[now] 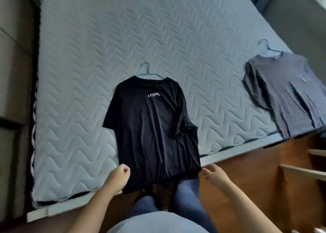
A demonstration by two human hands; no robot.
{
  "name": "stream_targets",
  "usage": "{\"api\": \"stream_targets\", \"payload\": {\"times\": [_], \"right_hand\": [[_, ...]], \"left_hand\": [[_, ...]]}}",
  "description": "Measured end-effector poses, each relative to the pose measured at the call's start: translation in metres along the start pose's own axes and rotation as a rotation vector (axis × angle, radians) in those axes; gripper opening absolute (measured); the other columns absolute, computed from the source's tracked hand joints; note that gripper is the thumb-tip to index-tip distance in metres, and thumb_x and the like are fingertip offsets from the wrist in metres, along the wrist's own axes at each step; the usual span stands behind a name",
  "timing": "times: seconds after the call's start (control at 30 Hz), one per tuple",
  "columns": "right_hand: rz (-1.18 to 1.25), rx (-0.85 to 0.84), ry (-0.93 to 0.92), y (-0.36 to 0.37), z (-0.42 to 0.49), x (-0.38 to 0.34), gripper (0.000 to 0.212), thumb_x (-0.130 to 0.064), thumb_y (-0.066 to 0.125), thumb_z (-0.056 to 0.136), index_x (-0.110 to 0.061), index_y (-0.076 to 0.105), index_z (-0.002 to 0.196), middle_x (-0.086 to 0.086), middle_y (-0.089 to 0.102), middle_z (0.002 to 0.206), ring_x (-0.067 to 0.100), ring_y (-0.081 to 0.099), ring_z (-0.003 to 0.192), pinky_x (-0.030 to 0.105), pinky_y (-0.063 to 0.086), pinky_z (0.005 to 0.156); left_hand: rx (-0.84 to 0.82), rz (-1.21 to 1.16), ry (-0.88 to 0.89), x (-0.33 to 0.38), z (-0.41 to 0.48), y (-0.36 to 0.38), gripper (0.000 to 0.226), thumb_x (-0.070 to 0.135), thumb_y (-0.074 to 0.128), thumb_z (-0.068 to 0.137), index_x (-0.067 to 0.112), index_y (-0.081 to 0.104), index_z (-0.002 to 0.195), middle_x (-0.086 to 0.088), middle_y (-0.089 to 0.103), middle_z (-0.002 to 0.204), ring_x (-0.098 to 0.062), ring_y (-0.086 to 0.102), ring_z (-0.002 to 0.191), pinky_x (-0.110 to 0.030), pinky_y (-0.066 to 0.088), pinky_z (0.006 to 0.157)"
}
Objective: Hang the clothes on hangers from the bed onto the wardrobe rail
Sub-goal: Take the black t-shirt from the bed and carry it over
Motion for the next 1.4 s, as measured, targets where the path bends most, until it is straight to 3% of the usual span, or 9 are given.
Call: {"api": "stream_targets", "payload": {"times": [0.17,0.27,0.43,0.53,0.67,0.8,1.03,1.17,1.4], "right_hand": [[-0.15,-0.168,0.044,-0.029,0.061,-0.016,0.022,-0.012,0.053,0.088,-0.015,0.054,0.066,0.012,0.06,0.078,0.024,0.057,0.078,0.033,0.044,0.073],[-0.207,-0.215,0.081,-0.058,0.108,-0.022,0.021,-0.012,0.054,0.087,-0.012,0.052,0.067,0.007,0.056,0.066,0.029,0.056,0.072,0.04,0.046,0.075],[-0.217,-0.191,0.072,-0.084,0.175,-0.075,0.02,-0.013,0.053,0.089,-0.011,0.051,0.069,0.013,0.057,0.07,0.029,0.055,0.074,0.038,0.046,0.075],[-0.207,-0.156,0.039,-0.082,0.212,-0.121,0.012,-0.017,0.055,0.089,-0.011,0.056,0.078,0.014,0.06,0.083,0.03,0.058,0.081,0.043,0.049,0.083],[-0.188,-0.085,-0.039,-0.067,0.263,-0.193,0.031,-0.025,0.053,0.09,-0.006,0.055,0.115,0.011,0.061,0.103,0.03,0.059,0.097,0.035,0.043,0.085],[-0.15,0.015,-0.143,-0.056,0.308,-0.268,0.034,-0.02,0.05,0.092,-0.004,0.05,0.121,0.011,0.06,0.107,0.025,0.055,0.096,0.032,0.039,0.081],[-0.239,0.159,-0.18,-0.037,0.378,-0.33,0.047,-0.026,0.051,0.09,-0.007,0.04,0.132,0.018,0.047,0.133,0.033,0.05,0.119,0.038,0.039,0.095],[-0.311,0.201,-0.178,-0.03,0.399,-0.337,0.043,-0.024,0.049,0.092,-0.004,0.042,0.13,0.021,0.042,0.134,0.036,0.049,0.117,0.039,0.038,0.095],[-0.191,0.206,-0.163,-0.028,0.402,-0.326,0.025,-0.017,0.041,0.095,-0.002,0.053,0.11,0.021,0.06,0.112,0.036,0.054,0.107,0.035,0.035,0.079]], "left_hand": [[0.112,-0.116,-0.211,0.001,-0.002,0.005,0.013,0.015,0.044,0.09,0.019,0.054,0.082,-0.014,0.065,0.099,-0.03,0.062,0.095,-0.04,0.049,0.09],[0.172,-0.177,-0.284,0.017,0.002,0.011,0.019,0.015,0.045,0.09,0.023,0.053,0.075,-0.012,0.064,0.095,-0.029,0.062,0.091,-0.038,0.049,0.087],[0.225,-0.136,-0.321,0.038,0.041,0.001,0.015,0.015,0.042,0.092,0.018,0.055,0.099,-0.007,0.061,0.104,-0.02,0.053,0.087,-0.029,0.039,0.074],[0.281,-0.153,-0.344,0.037,0.085,-0.021,0.026,0.012,0.043,0.092,0.007,0.055,0.114,-0.01,0.06,0.116,-0.025,0.056,0.105,-0.026,0.036,0.078],[0.366,-0.148,-0.285,0.043,0.168,-0.064,0.028,0.012,0.044,0.091,0.003,0.053,0.116,-0.014,0.059,0.118,-0.027,0.057,0.105,-0.031,0.043,0.084],[0.504,-0.117,-0.188,0.061,0.256,-0.117,0.03,0.012,0.047,0.09,0.003,0.053,0.118,-0.018,0.056,0.121,-0.032,0.055,0.111,-0.039,0.044,0.092],[0.621,-0.043,0.02,0.114,0.363,-0.186,0.035,0.012,0.048,0.09,0.006,0.049,0.124,-0.016,0.051,0.129,-0.032,0.047,0.12,-0.042,0.038,0.099],[0.546,-0.122,0.089,0.133,0.407,-0.194,0.039,0.015,0.046,0.092,0.013,0.045,0.131,-0.012,0.047,0.134,-0.028,0.047,0.123,-0.035,0.035,0.102],[0.457,-0.237,0.029,0.144,0.431,-0.177,0.03,0.022,0.042,0.094,0.011,0.051,0.12,-0.01,0.054,0.126,-0.028,0.052,0.112,-0.032,0.038,0.091]]}}
Point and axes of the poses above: each hand's wrist, its own z-axis towards the middle knuckle, its own y-axis out of the palm, x = y × z, the point moved 7 cm from there along z, towards the middle knuckle
